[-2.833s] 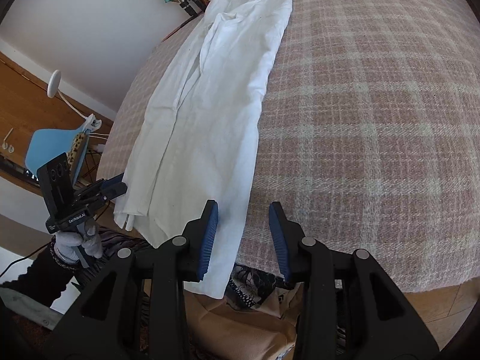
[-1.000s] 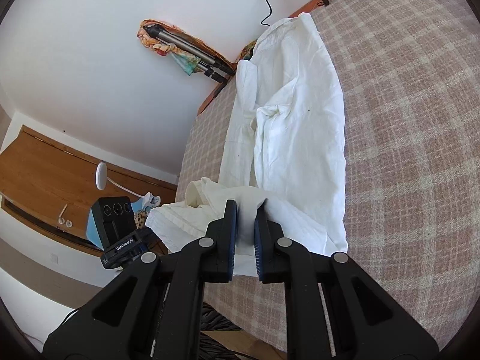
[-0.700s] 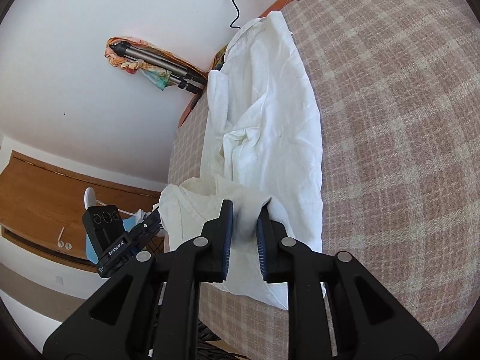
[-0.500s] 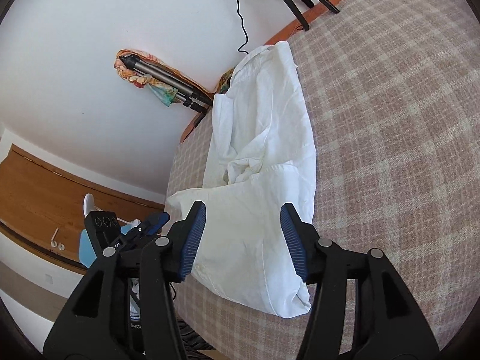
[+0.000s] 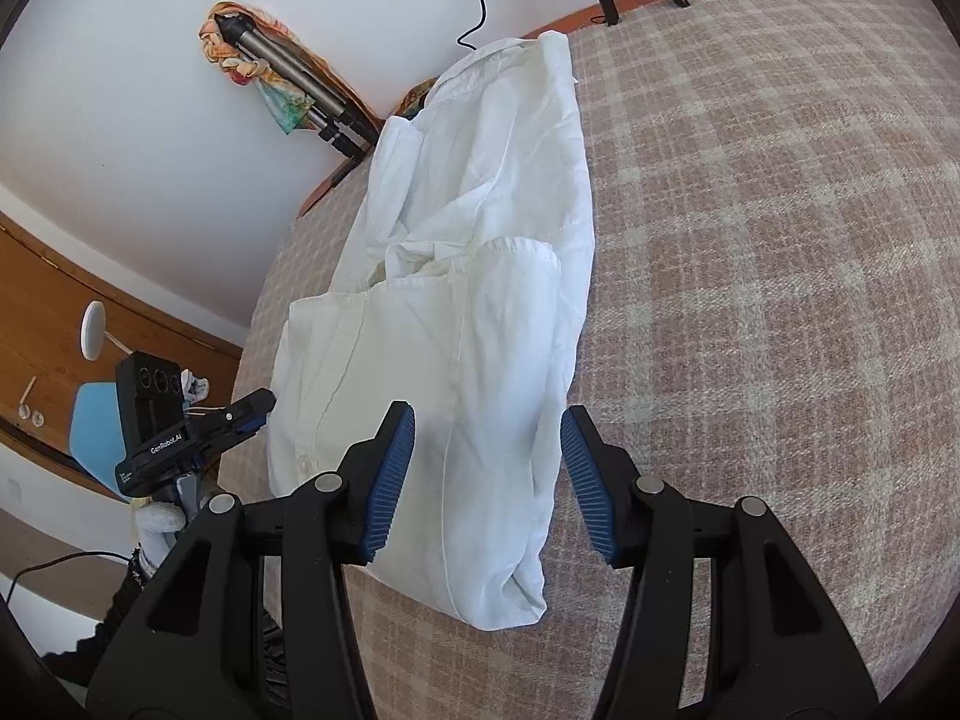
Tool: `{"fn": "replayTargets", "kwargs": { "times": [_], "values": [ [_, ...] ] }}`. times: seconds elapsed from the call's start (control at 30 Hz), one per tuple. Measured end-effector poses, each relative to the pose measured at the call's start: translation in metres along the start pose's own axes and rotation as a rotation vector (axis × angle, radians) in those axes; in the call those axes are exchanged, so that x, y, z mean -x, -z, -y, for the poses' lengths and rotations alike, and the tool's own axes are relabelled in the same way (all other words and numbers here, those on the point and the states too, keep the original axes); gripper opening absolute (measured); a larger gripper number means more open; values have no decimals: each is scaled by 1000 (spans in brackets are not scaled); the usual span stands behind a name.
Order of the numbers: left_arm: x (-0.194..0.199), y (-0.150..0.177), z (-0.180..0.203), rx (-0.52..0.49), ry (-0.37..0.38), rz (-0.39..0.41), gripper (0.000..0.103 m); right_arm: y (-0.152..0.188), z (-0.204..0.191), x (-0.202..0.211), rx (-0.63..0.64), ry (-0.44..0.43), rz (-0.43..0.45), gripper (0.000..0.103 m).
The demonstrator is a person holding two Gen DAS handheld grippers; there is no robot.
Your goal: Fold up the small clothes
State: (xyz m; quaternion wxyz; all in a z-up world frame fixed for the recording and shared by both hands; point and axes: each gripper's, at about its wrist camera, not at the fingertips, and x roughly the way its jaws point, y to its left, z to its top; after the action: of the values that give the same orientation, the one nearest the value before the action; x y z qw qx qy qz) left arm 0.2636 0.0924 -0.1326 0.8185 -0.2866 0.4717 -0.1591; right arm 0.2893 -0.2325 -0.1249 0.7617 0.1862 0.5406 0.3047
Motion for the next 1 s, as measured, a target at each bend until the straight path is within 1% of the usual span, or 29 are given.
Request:
{"fn": "replayTargets", "kwargs": {
  "times": [0.03,0.07,0.1,0.13,0.17,0.2,0.27,0.33,0.37,0.4,0.43,0.47,0.5,0.57,0.67,0.73,0.8,0.83,0.9,0.93,1.0],
  "values": [
    [-1,0,3,-18,3,7,37,0,-3,-2,12,4,-1,55],
    [-2,0,5,-28,-4,10,36,0,-5,-3,24,9,-4,52],
    [-3,0,5,-31,-4,13,31,0,-7,-5,32,12,-5,49],
    [-4,-1,3,-27,6,9,24,-1,-8,-7,38,16,-8,46],
    [-5,-1,2,-21,8,9,14,-1,-8,-8,43,23,-7,37],
    [-4,-1,1,-20,12,10,13,-1,-8,-9,45,24,-8,27],
    [1,-1,2,-23,34,20,10,-2,-8,-8,44,16,-6,20],
    [6,-1,5,-38,59,31,9,-1,-9,-4,44,5,3,17],
    [8,-2,6,-34,91,31,8,0,-10,-1,43,-2,10,14],
    [10,-2,4,-10,166,33,7,1,-10,3,42,-13,17,13],
    [11,-4,1,29,271,30,7,1,-12,6,49,-32,26,13],
    [8,-7,-2,54,335,14,7,1,-14,10,62,-57,34,13],
    [5,-9,-5,61,358,1,7,1,-14,12,76,-69,42,13],
    [-2,-13,-11,58,295,1,7,-1,-11,12,69,-61,51,13],
    [-13,-16,-25,100,274,-11,7,-7,5,-2,18,-48,34,13],
    [-17,-17,-27,84,232,-19,7,-11,8,-13,23,-18,16,13],
    [-19,-16,-24,48,189,-21,7,-16,11,-20,10,17,3,20],
    [-19,-16,-22,34,167,-24,9,-19,12,-20,6,35,9,20],
    [-19,-17,-17,14,115,-23,17,-24,13,-16,0,57,25,30],
    [-16,-17,-16,6,99,-13,17,-25,13,-12,1,73,44,31],
    [-10,-19,-14,-5,96,14,17,-27,12,-4,-1,68,74,31]
  ]
}}
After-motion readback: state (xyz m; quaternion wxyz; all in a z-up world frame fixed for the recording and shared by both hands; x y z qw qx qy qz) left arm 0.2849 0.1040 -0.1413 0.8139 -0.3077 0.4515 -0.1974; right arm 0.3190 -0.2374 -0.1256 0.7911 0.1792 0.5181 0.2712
